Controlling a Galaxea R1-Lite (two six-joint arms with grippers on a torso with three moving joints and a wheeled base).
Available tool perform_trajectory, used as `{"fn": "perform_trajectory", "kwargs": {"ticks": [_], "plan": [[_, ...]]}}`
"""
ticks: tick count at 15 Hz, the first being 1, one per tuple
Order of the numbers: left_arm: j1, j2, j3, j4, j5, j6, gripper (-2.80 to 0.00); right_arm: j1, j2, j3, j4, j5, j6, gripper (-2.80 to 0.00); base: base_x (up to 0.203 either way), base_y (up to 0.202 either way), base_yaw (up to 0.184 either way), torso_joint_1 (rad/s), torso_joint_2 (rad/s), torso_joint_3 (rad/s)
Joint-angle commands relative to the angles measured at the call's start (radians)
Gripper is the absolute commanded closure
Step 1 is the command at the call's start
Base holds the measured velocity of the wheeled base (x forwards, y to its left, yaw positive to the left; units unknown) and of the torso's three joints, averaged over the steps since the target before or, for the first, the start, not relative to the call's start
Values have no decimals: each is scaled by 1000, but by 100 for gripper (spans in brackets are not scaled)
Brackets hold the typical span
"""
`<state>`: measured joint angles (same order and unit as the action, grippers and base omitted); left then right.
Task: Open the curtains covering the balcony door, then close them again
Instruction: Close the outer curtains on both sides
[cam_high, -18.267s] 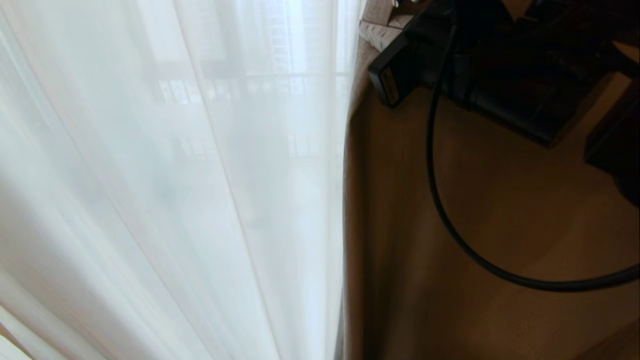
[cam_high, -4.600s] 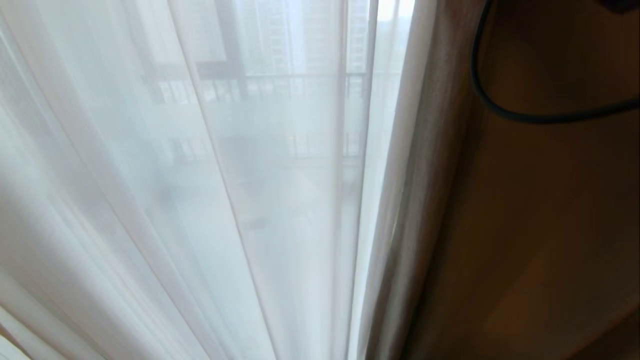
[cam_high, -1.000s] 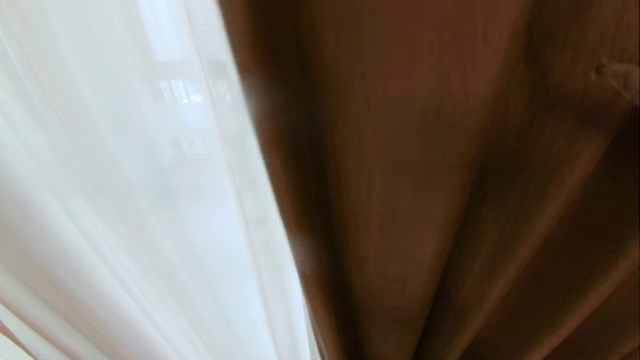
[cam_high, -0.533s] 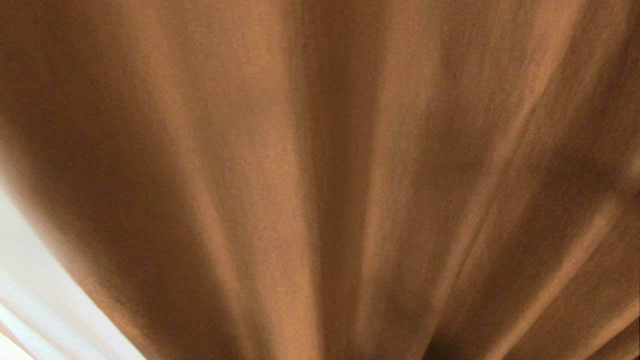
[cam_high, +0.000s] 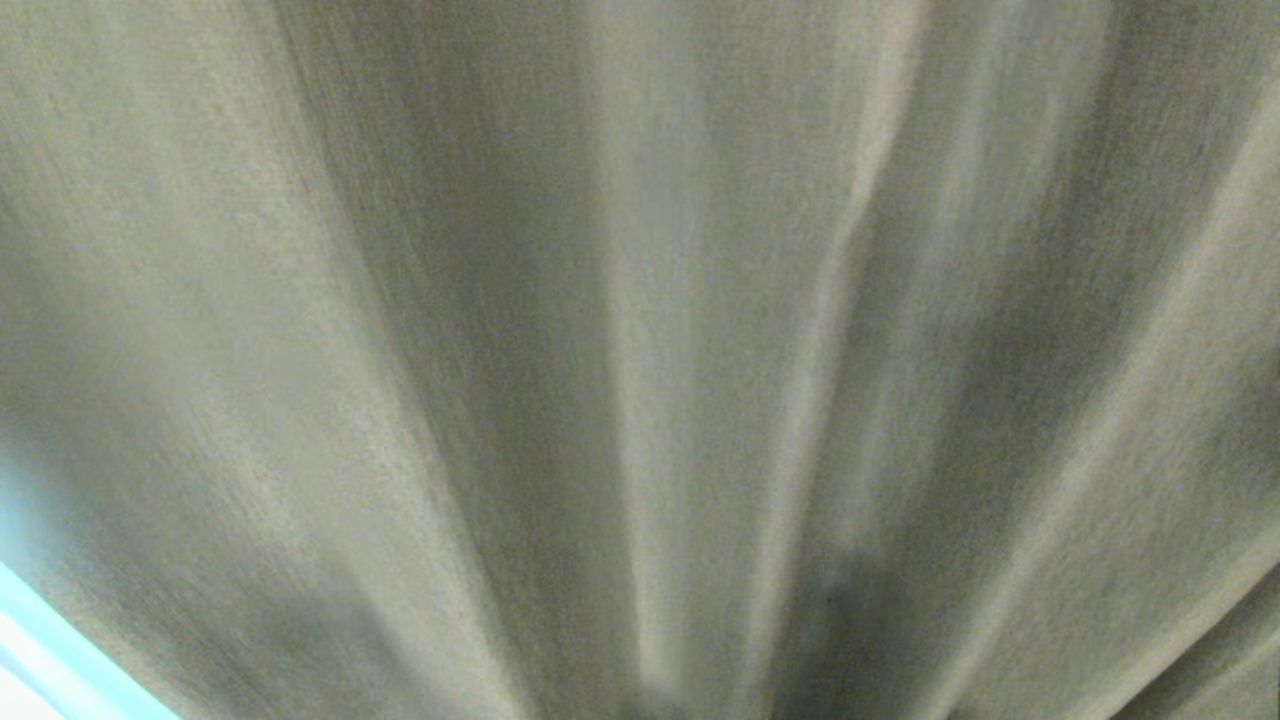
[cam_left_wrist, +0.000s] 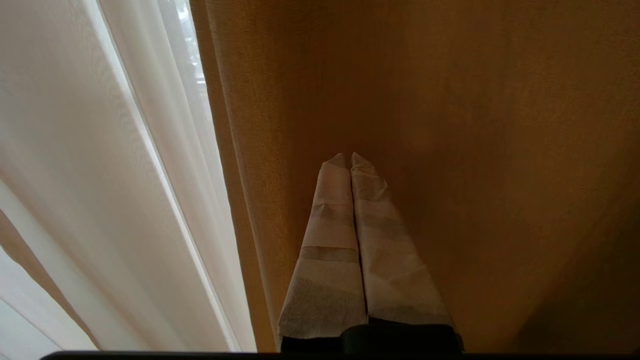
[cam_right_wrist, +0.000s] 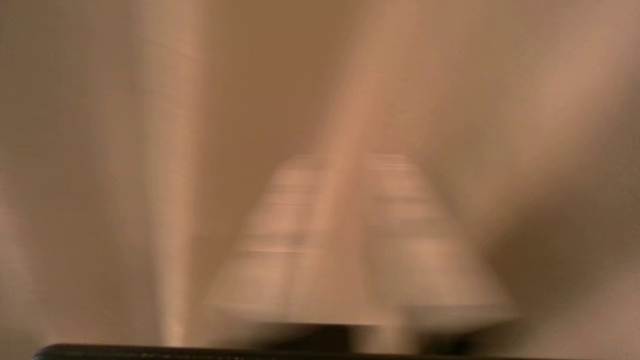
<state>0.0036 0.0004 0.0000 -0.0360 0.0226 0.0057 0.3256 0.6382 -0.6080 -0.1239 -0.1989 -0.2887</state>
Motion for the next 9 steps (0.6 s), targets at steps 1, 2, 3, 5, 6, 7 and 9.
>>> {"fn": "perform_trajectory", "kwargs": {"ticks": [1, 2, 3, 5, 6, 7, 9], "plan": [[0, 0, 0, -1, 0, 0, 0, -126, -50, 14, 41, -1, 33, 0, 0, 0, 0, 0, 0, 0], [-1, 0, 0, 0, 0, 0, 0, -178, -86, 36, 60, -2, 49, 0, 0, 0, 0, 0, 0, 0], [-1, 0, 0, -1, 0, 0, 0, -210, -114, 60, 70, -3, 57, 0, 0, 0, 0, 0, 0, 0], [1, 0, 0, -1, 0, 0, 0, -259, -167, 105, 64, -6, 59, 0, 0, 0, 0, 0, 0, 0], [0, 0, 0, 0, 0, 0, 0, -286, -189, 125, 62, -10, 58, 0, 0, 0, 0, 0, 0, 0], [1, 0, 0, -1, 0, 0, 0, -318, -208, 150, 60, -12, 57, 0, 0, 0, 0, 0, 0, 0], [1, 0, 0, -1, 0, 0, 0, -406, -248, 231, 34, -10, 66, 0, 0, 0, 0, 0, 0, 0]]}}
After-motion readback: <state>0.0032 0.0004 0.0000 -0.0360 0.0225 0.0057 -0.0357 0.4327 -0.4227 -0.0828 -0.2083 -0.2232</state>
